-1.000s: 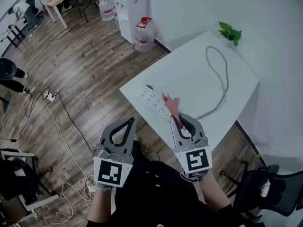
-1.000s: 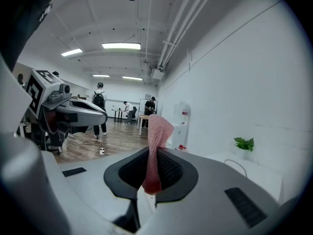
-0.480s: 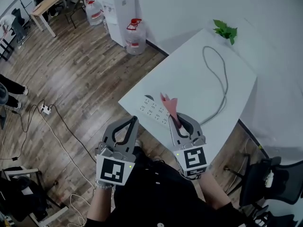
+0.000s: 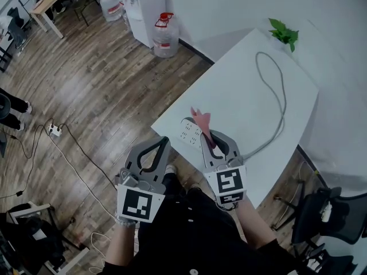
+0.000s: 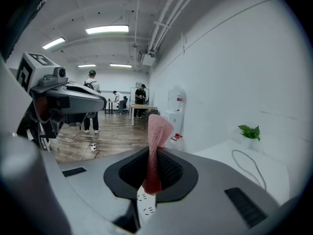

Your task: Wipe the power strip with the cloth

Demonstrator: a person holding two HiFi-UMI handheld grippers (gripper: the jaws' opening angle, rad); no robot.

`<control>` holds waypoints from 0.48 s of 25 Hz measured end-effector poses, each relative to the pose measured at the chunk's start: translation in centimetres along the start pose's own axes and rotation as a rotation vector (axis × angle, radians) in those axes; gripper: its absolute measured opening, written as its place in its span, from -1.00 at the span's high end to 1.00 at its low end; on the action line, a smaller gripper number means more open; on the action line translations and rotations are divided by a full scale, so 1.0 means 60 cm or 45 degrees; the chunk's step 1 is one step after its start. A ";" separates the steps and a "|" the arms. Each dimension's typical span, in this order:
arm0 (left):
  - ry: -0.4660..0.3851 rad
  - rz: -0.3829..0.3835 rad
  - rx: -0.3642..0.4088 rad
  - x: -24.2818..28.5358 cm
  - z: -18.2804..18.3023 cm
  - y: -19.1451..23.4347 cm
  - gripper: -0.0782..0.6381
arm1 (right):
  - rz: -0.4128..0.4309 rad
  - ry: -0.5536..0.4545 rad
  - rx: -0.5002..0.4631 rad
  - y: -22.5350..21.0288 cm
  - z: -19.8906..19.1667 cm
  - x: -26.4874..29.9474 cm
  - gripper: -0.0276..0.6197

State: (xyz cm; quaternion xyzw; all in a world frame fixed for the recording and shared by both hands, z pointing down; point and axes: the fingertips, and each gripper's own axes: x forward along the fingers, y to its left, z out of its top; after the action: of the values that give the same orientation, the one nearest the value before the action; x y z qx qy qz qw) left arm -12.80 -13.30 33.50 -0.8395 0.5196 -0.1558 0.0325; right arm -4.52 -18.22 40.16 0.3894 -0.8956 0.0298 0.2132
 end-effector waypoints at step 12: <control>0.018 -0.070 -0.022 0.019 -0.034 0.070 0.75 | 0.022 0.219 0.107 0.045 -0.074 0.138 0.74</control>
State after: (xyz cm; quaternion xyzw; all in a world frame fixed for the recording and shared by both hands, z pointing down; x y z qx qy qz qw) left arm -16.56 -16.02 34.81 -0.8525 0.4980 -0.1579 0.0173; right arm -9.86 -21.05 47.86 0.3861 -0.8753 0.1023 0.2724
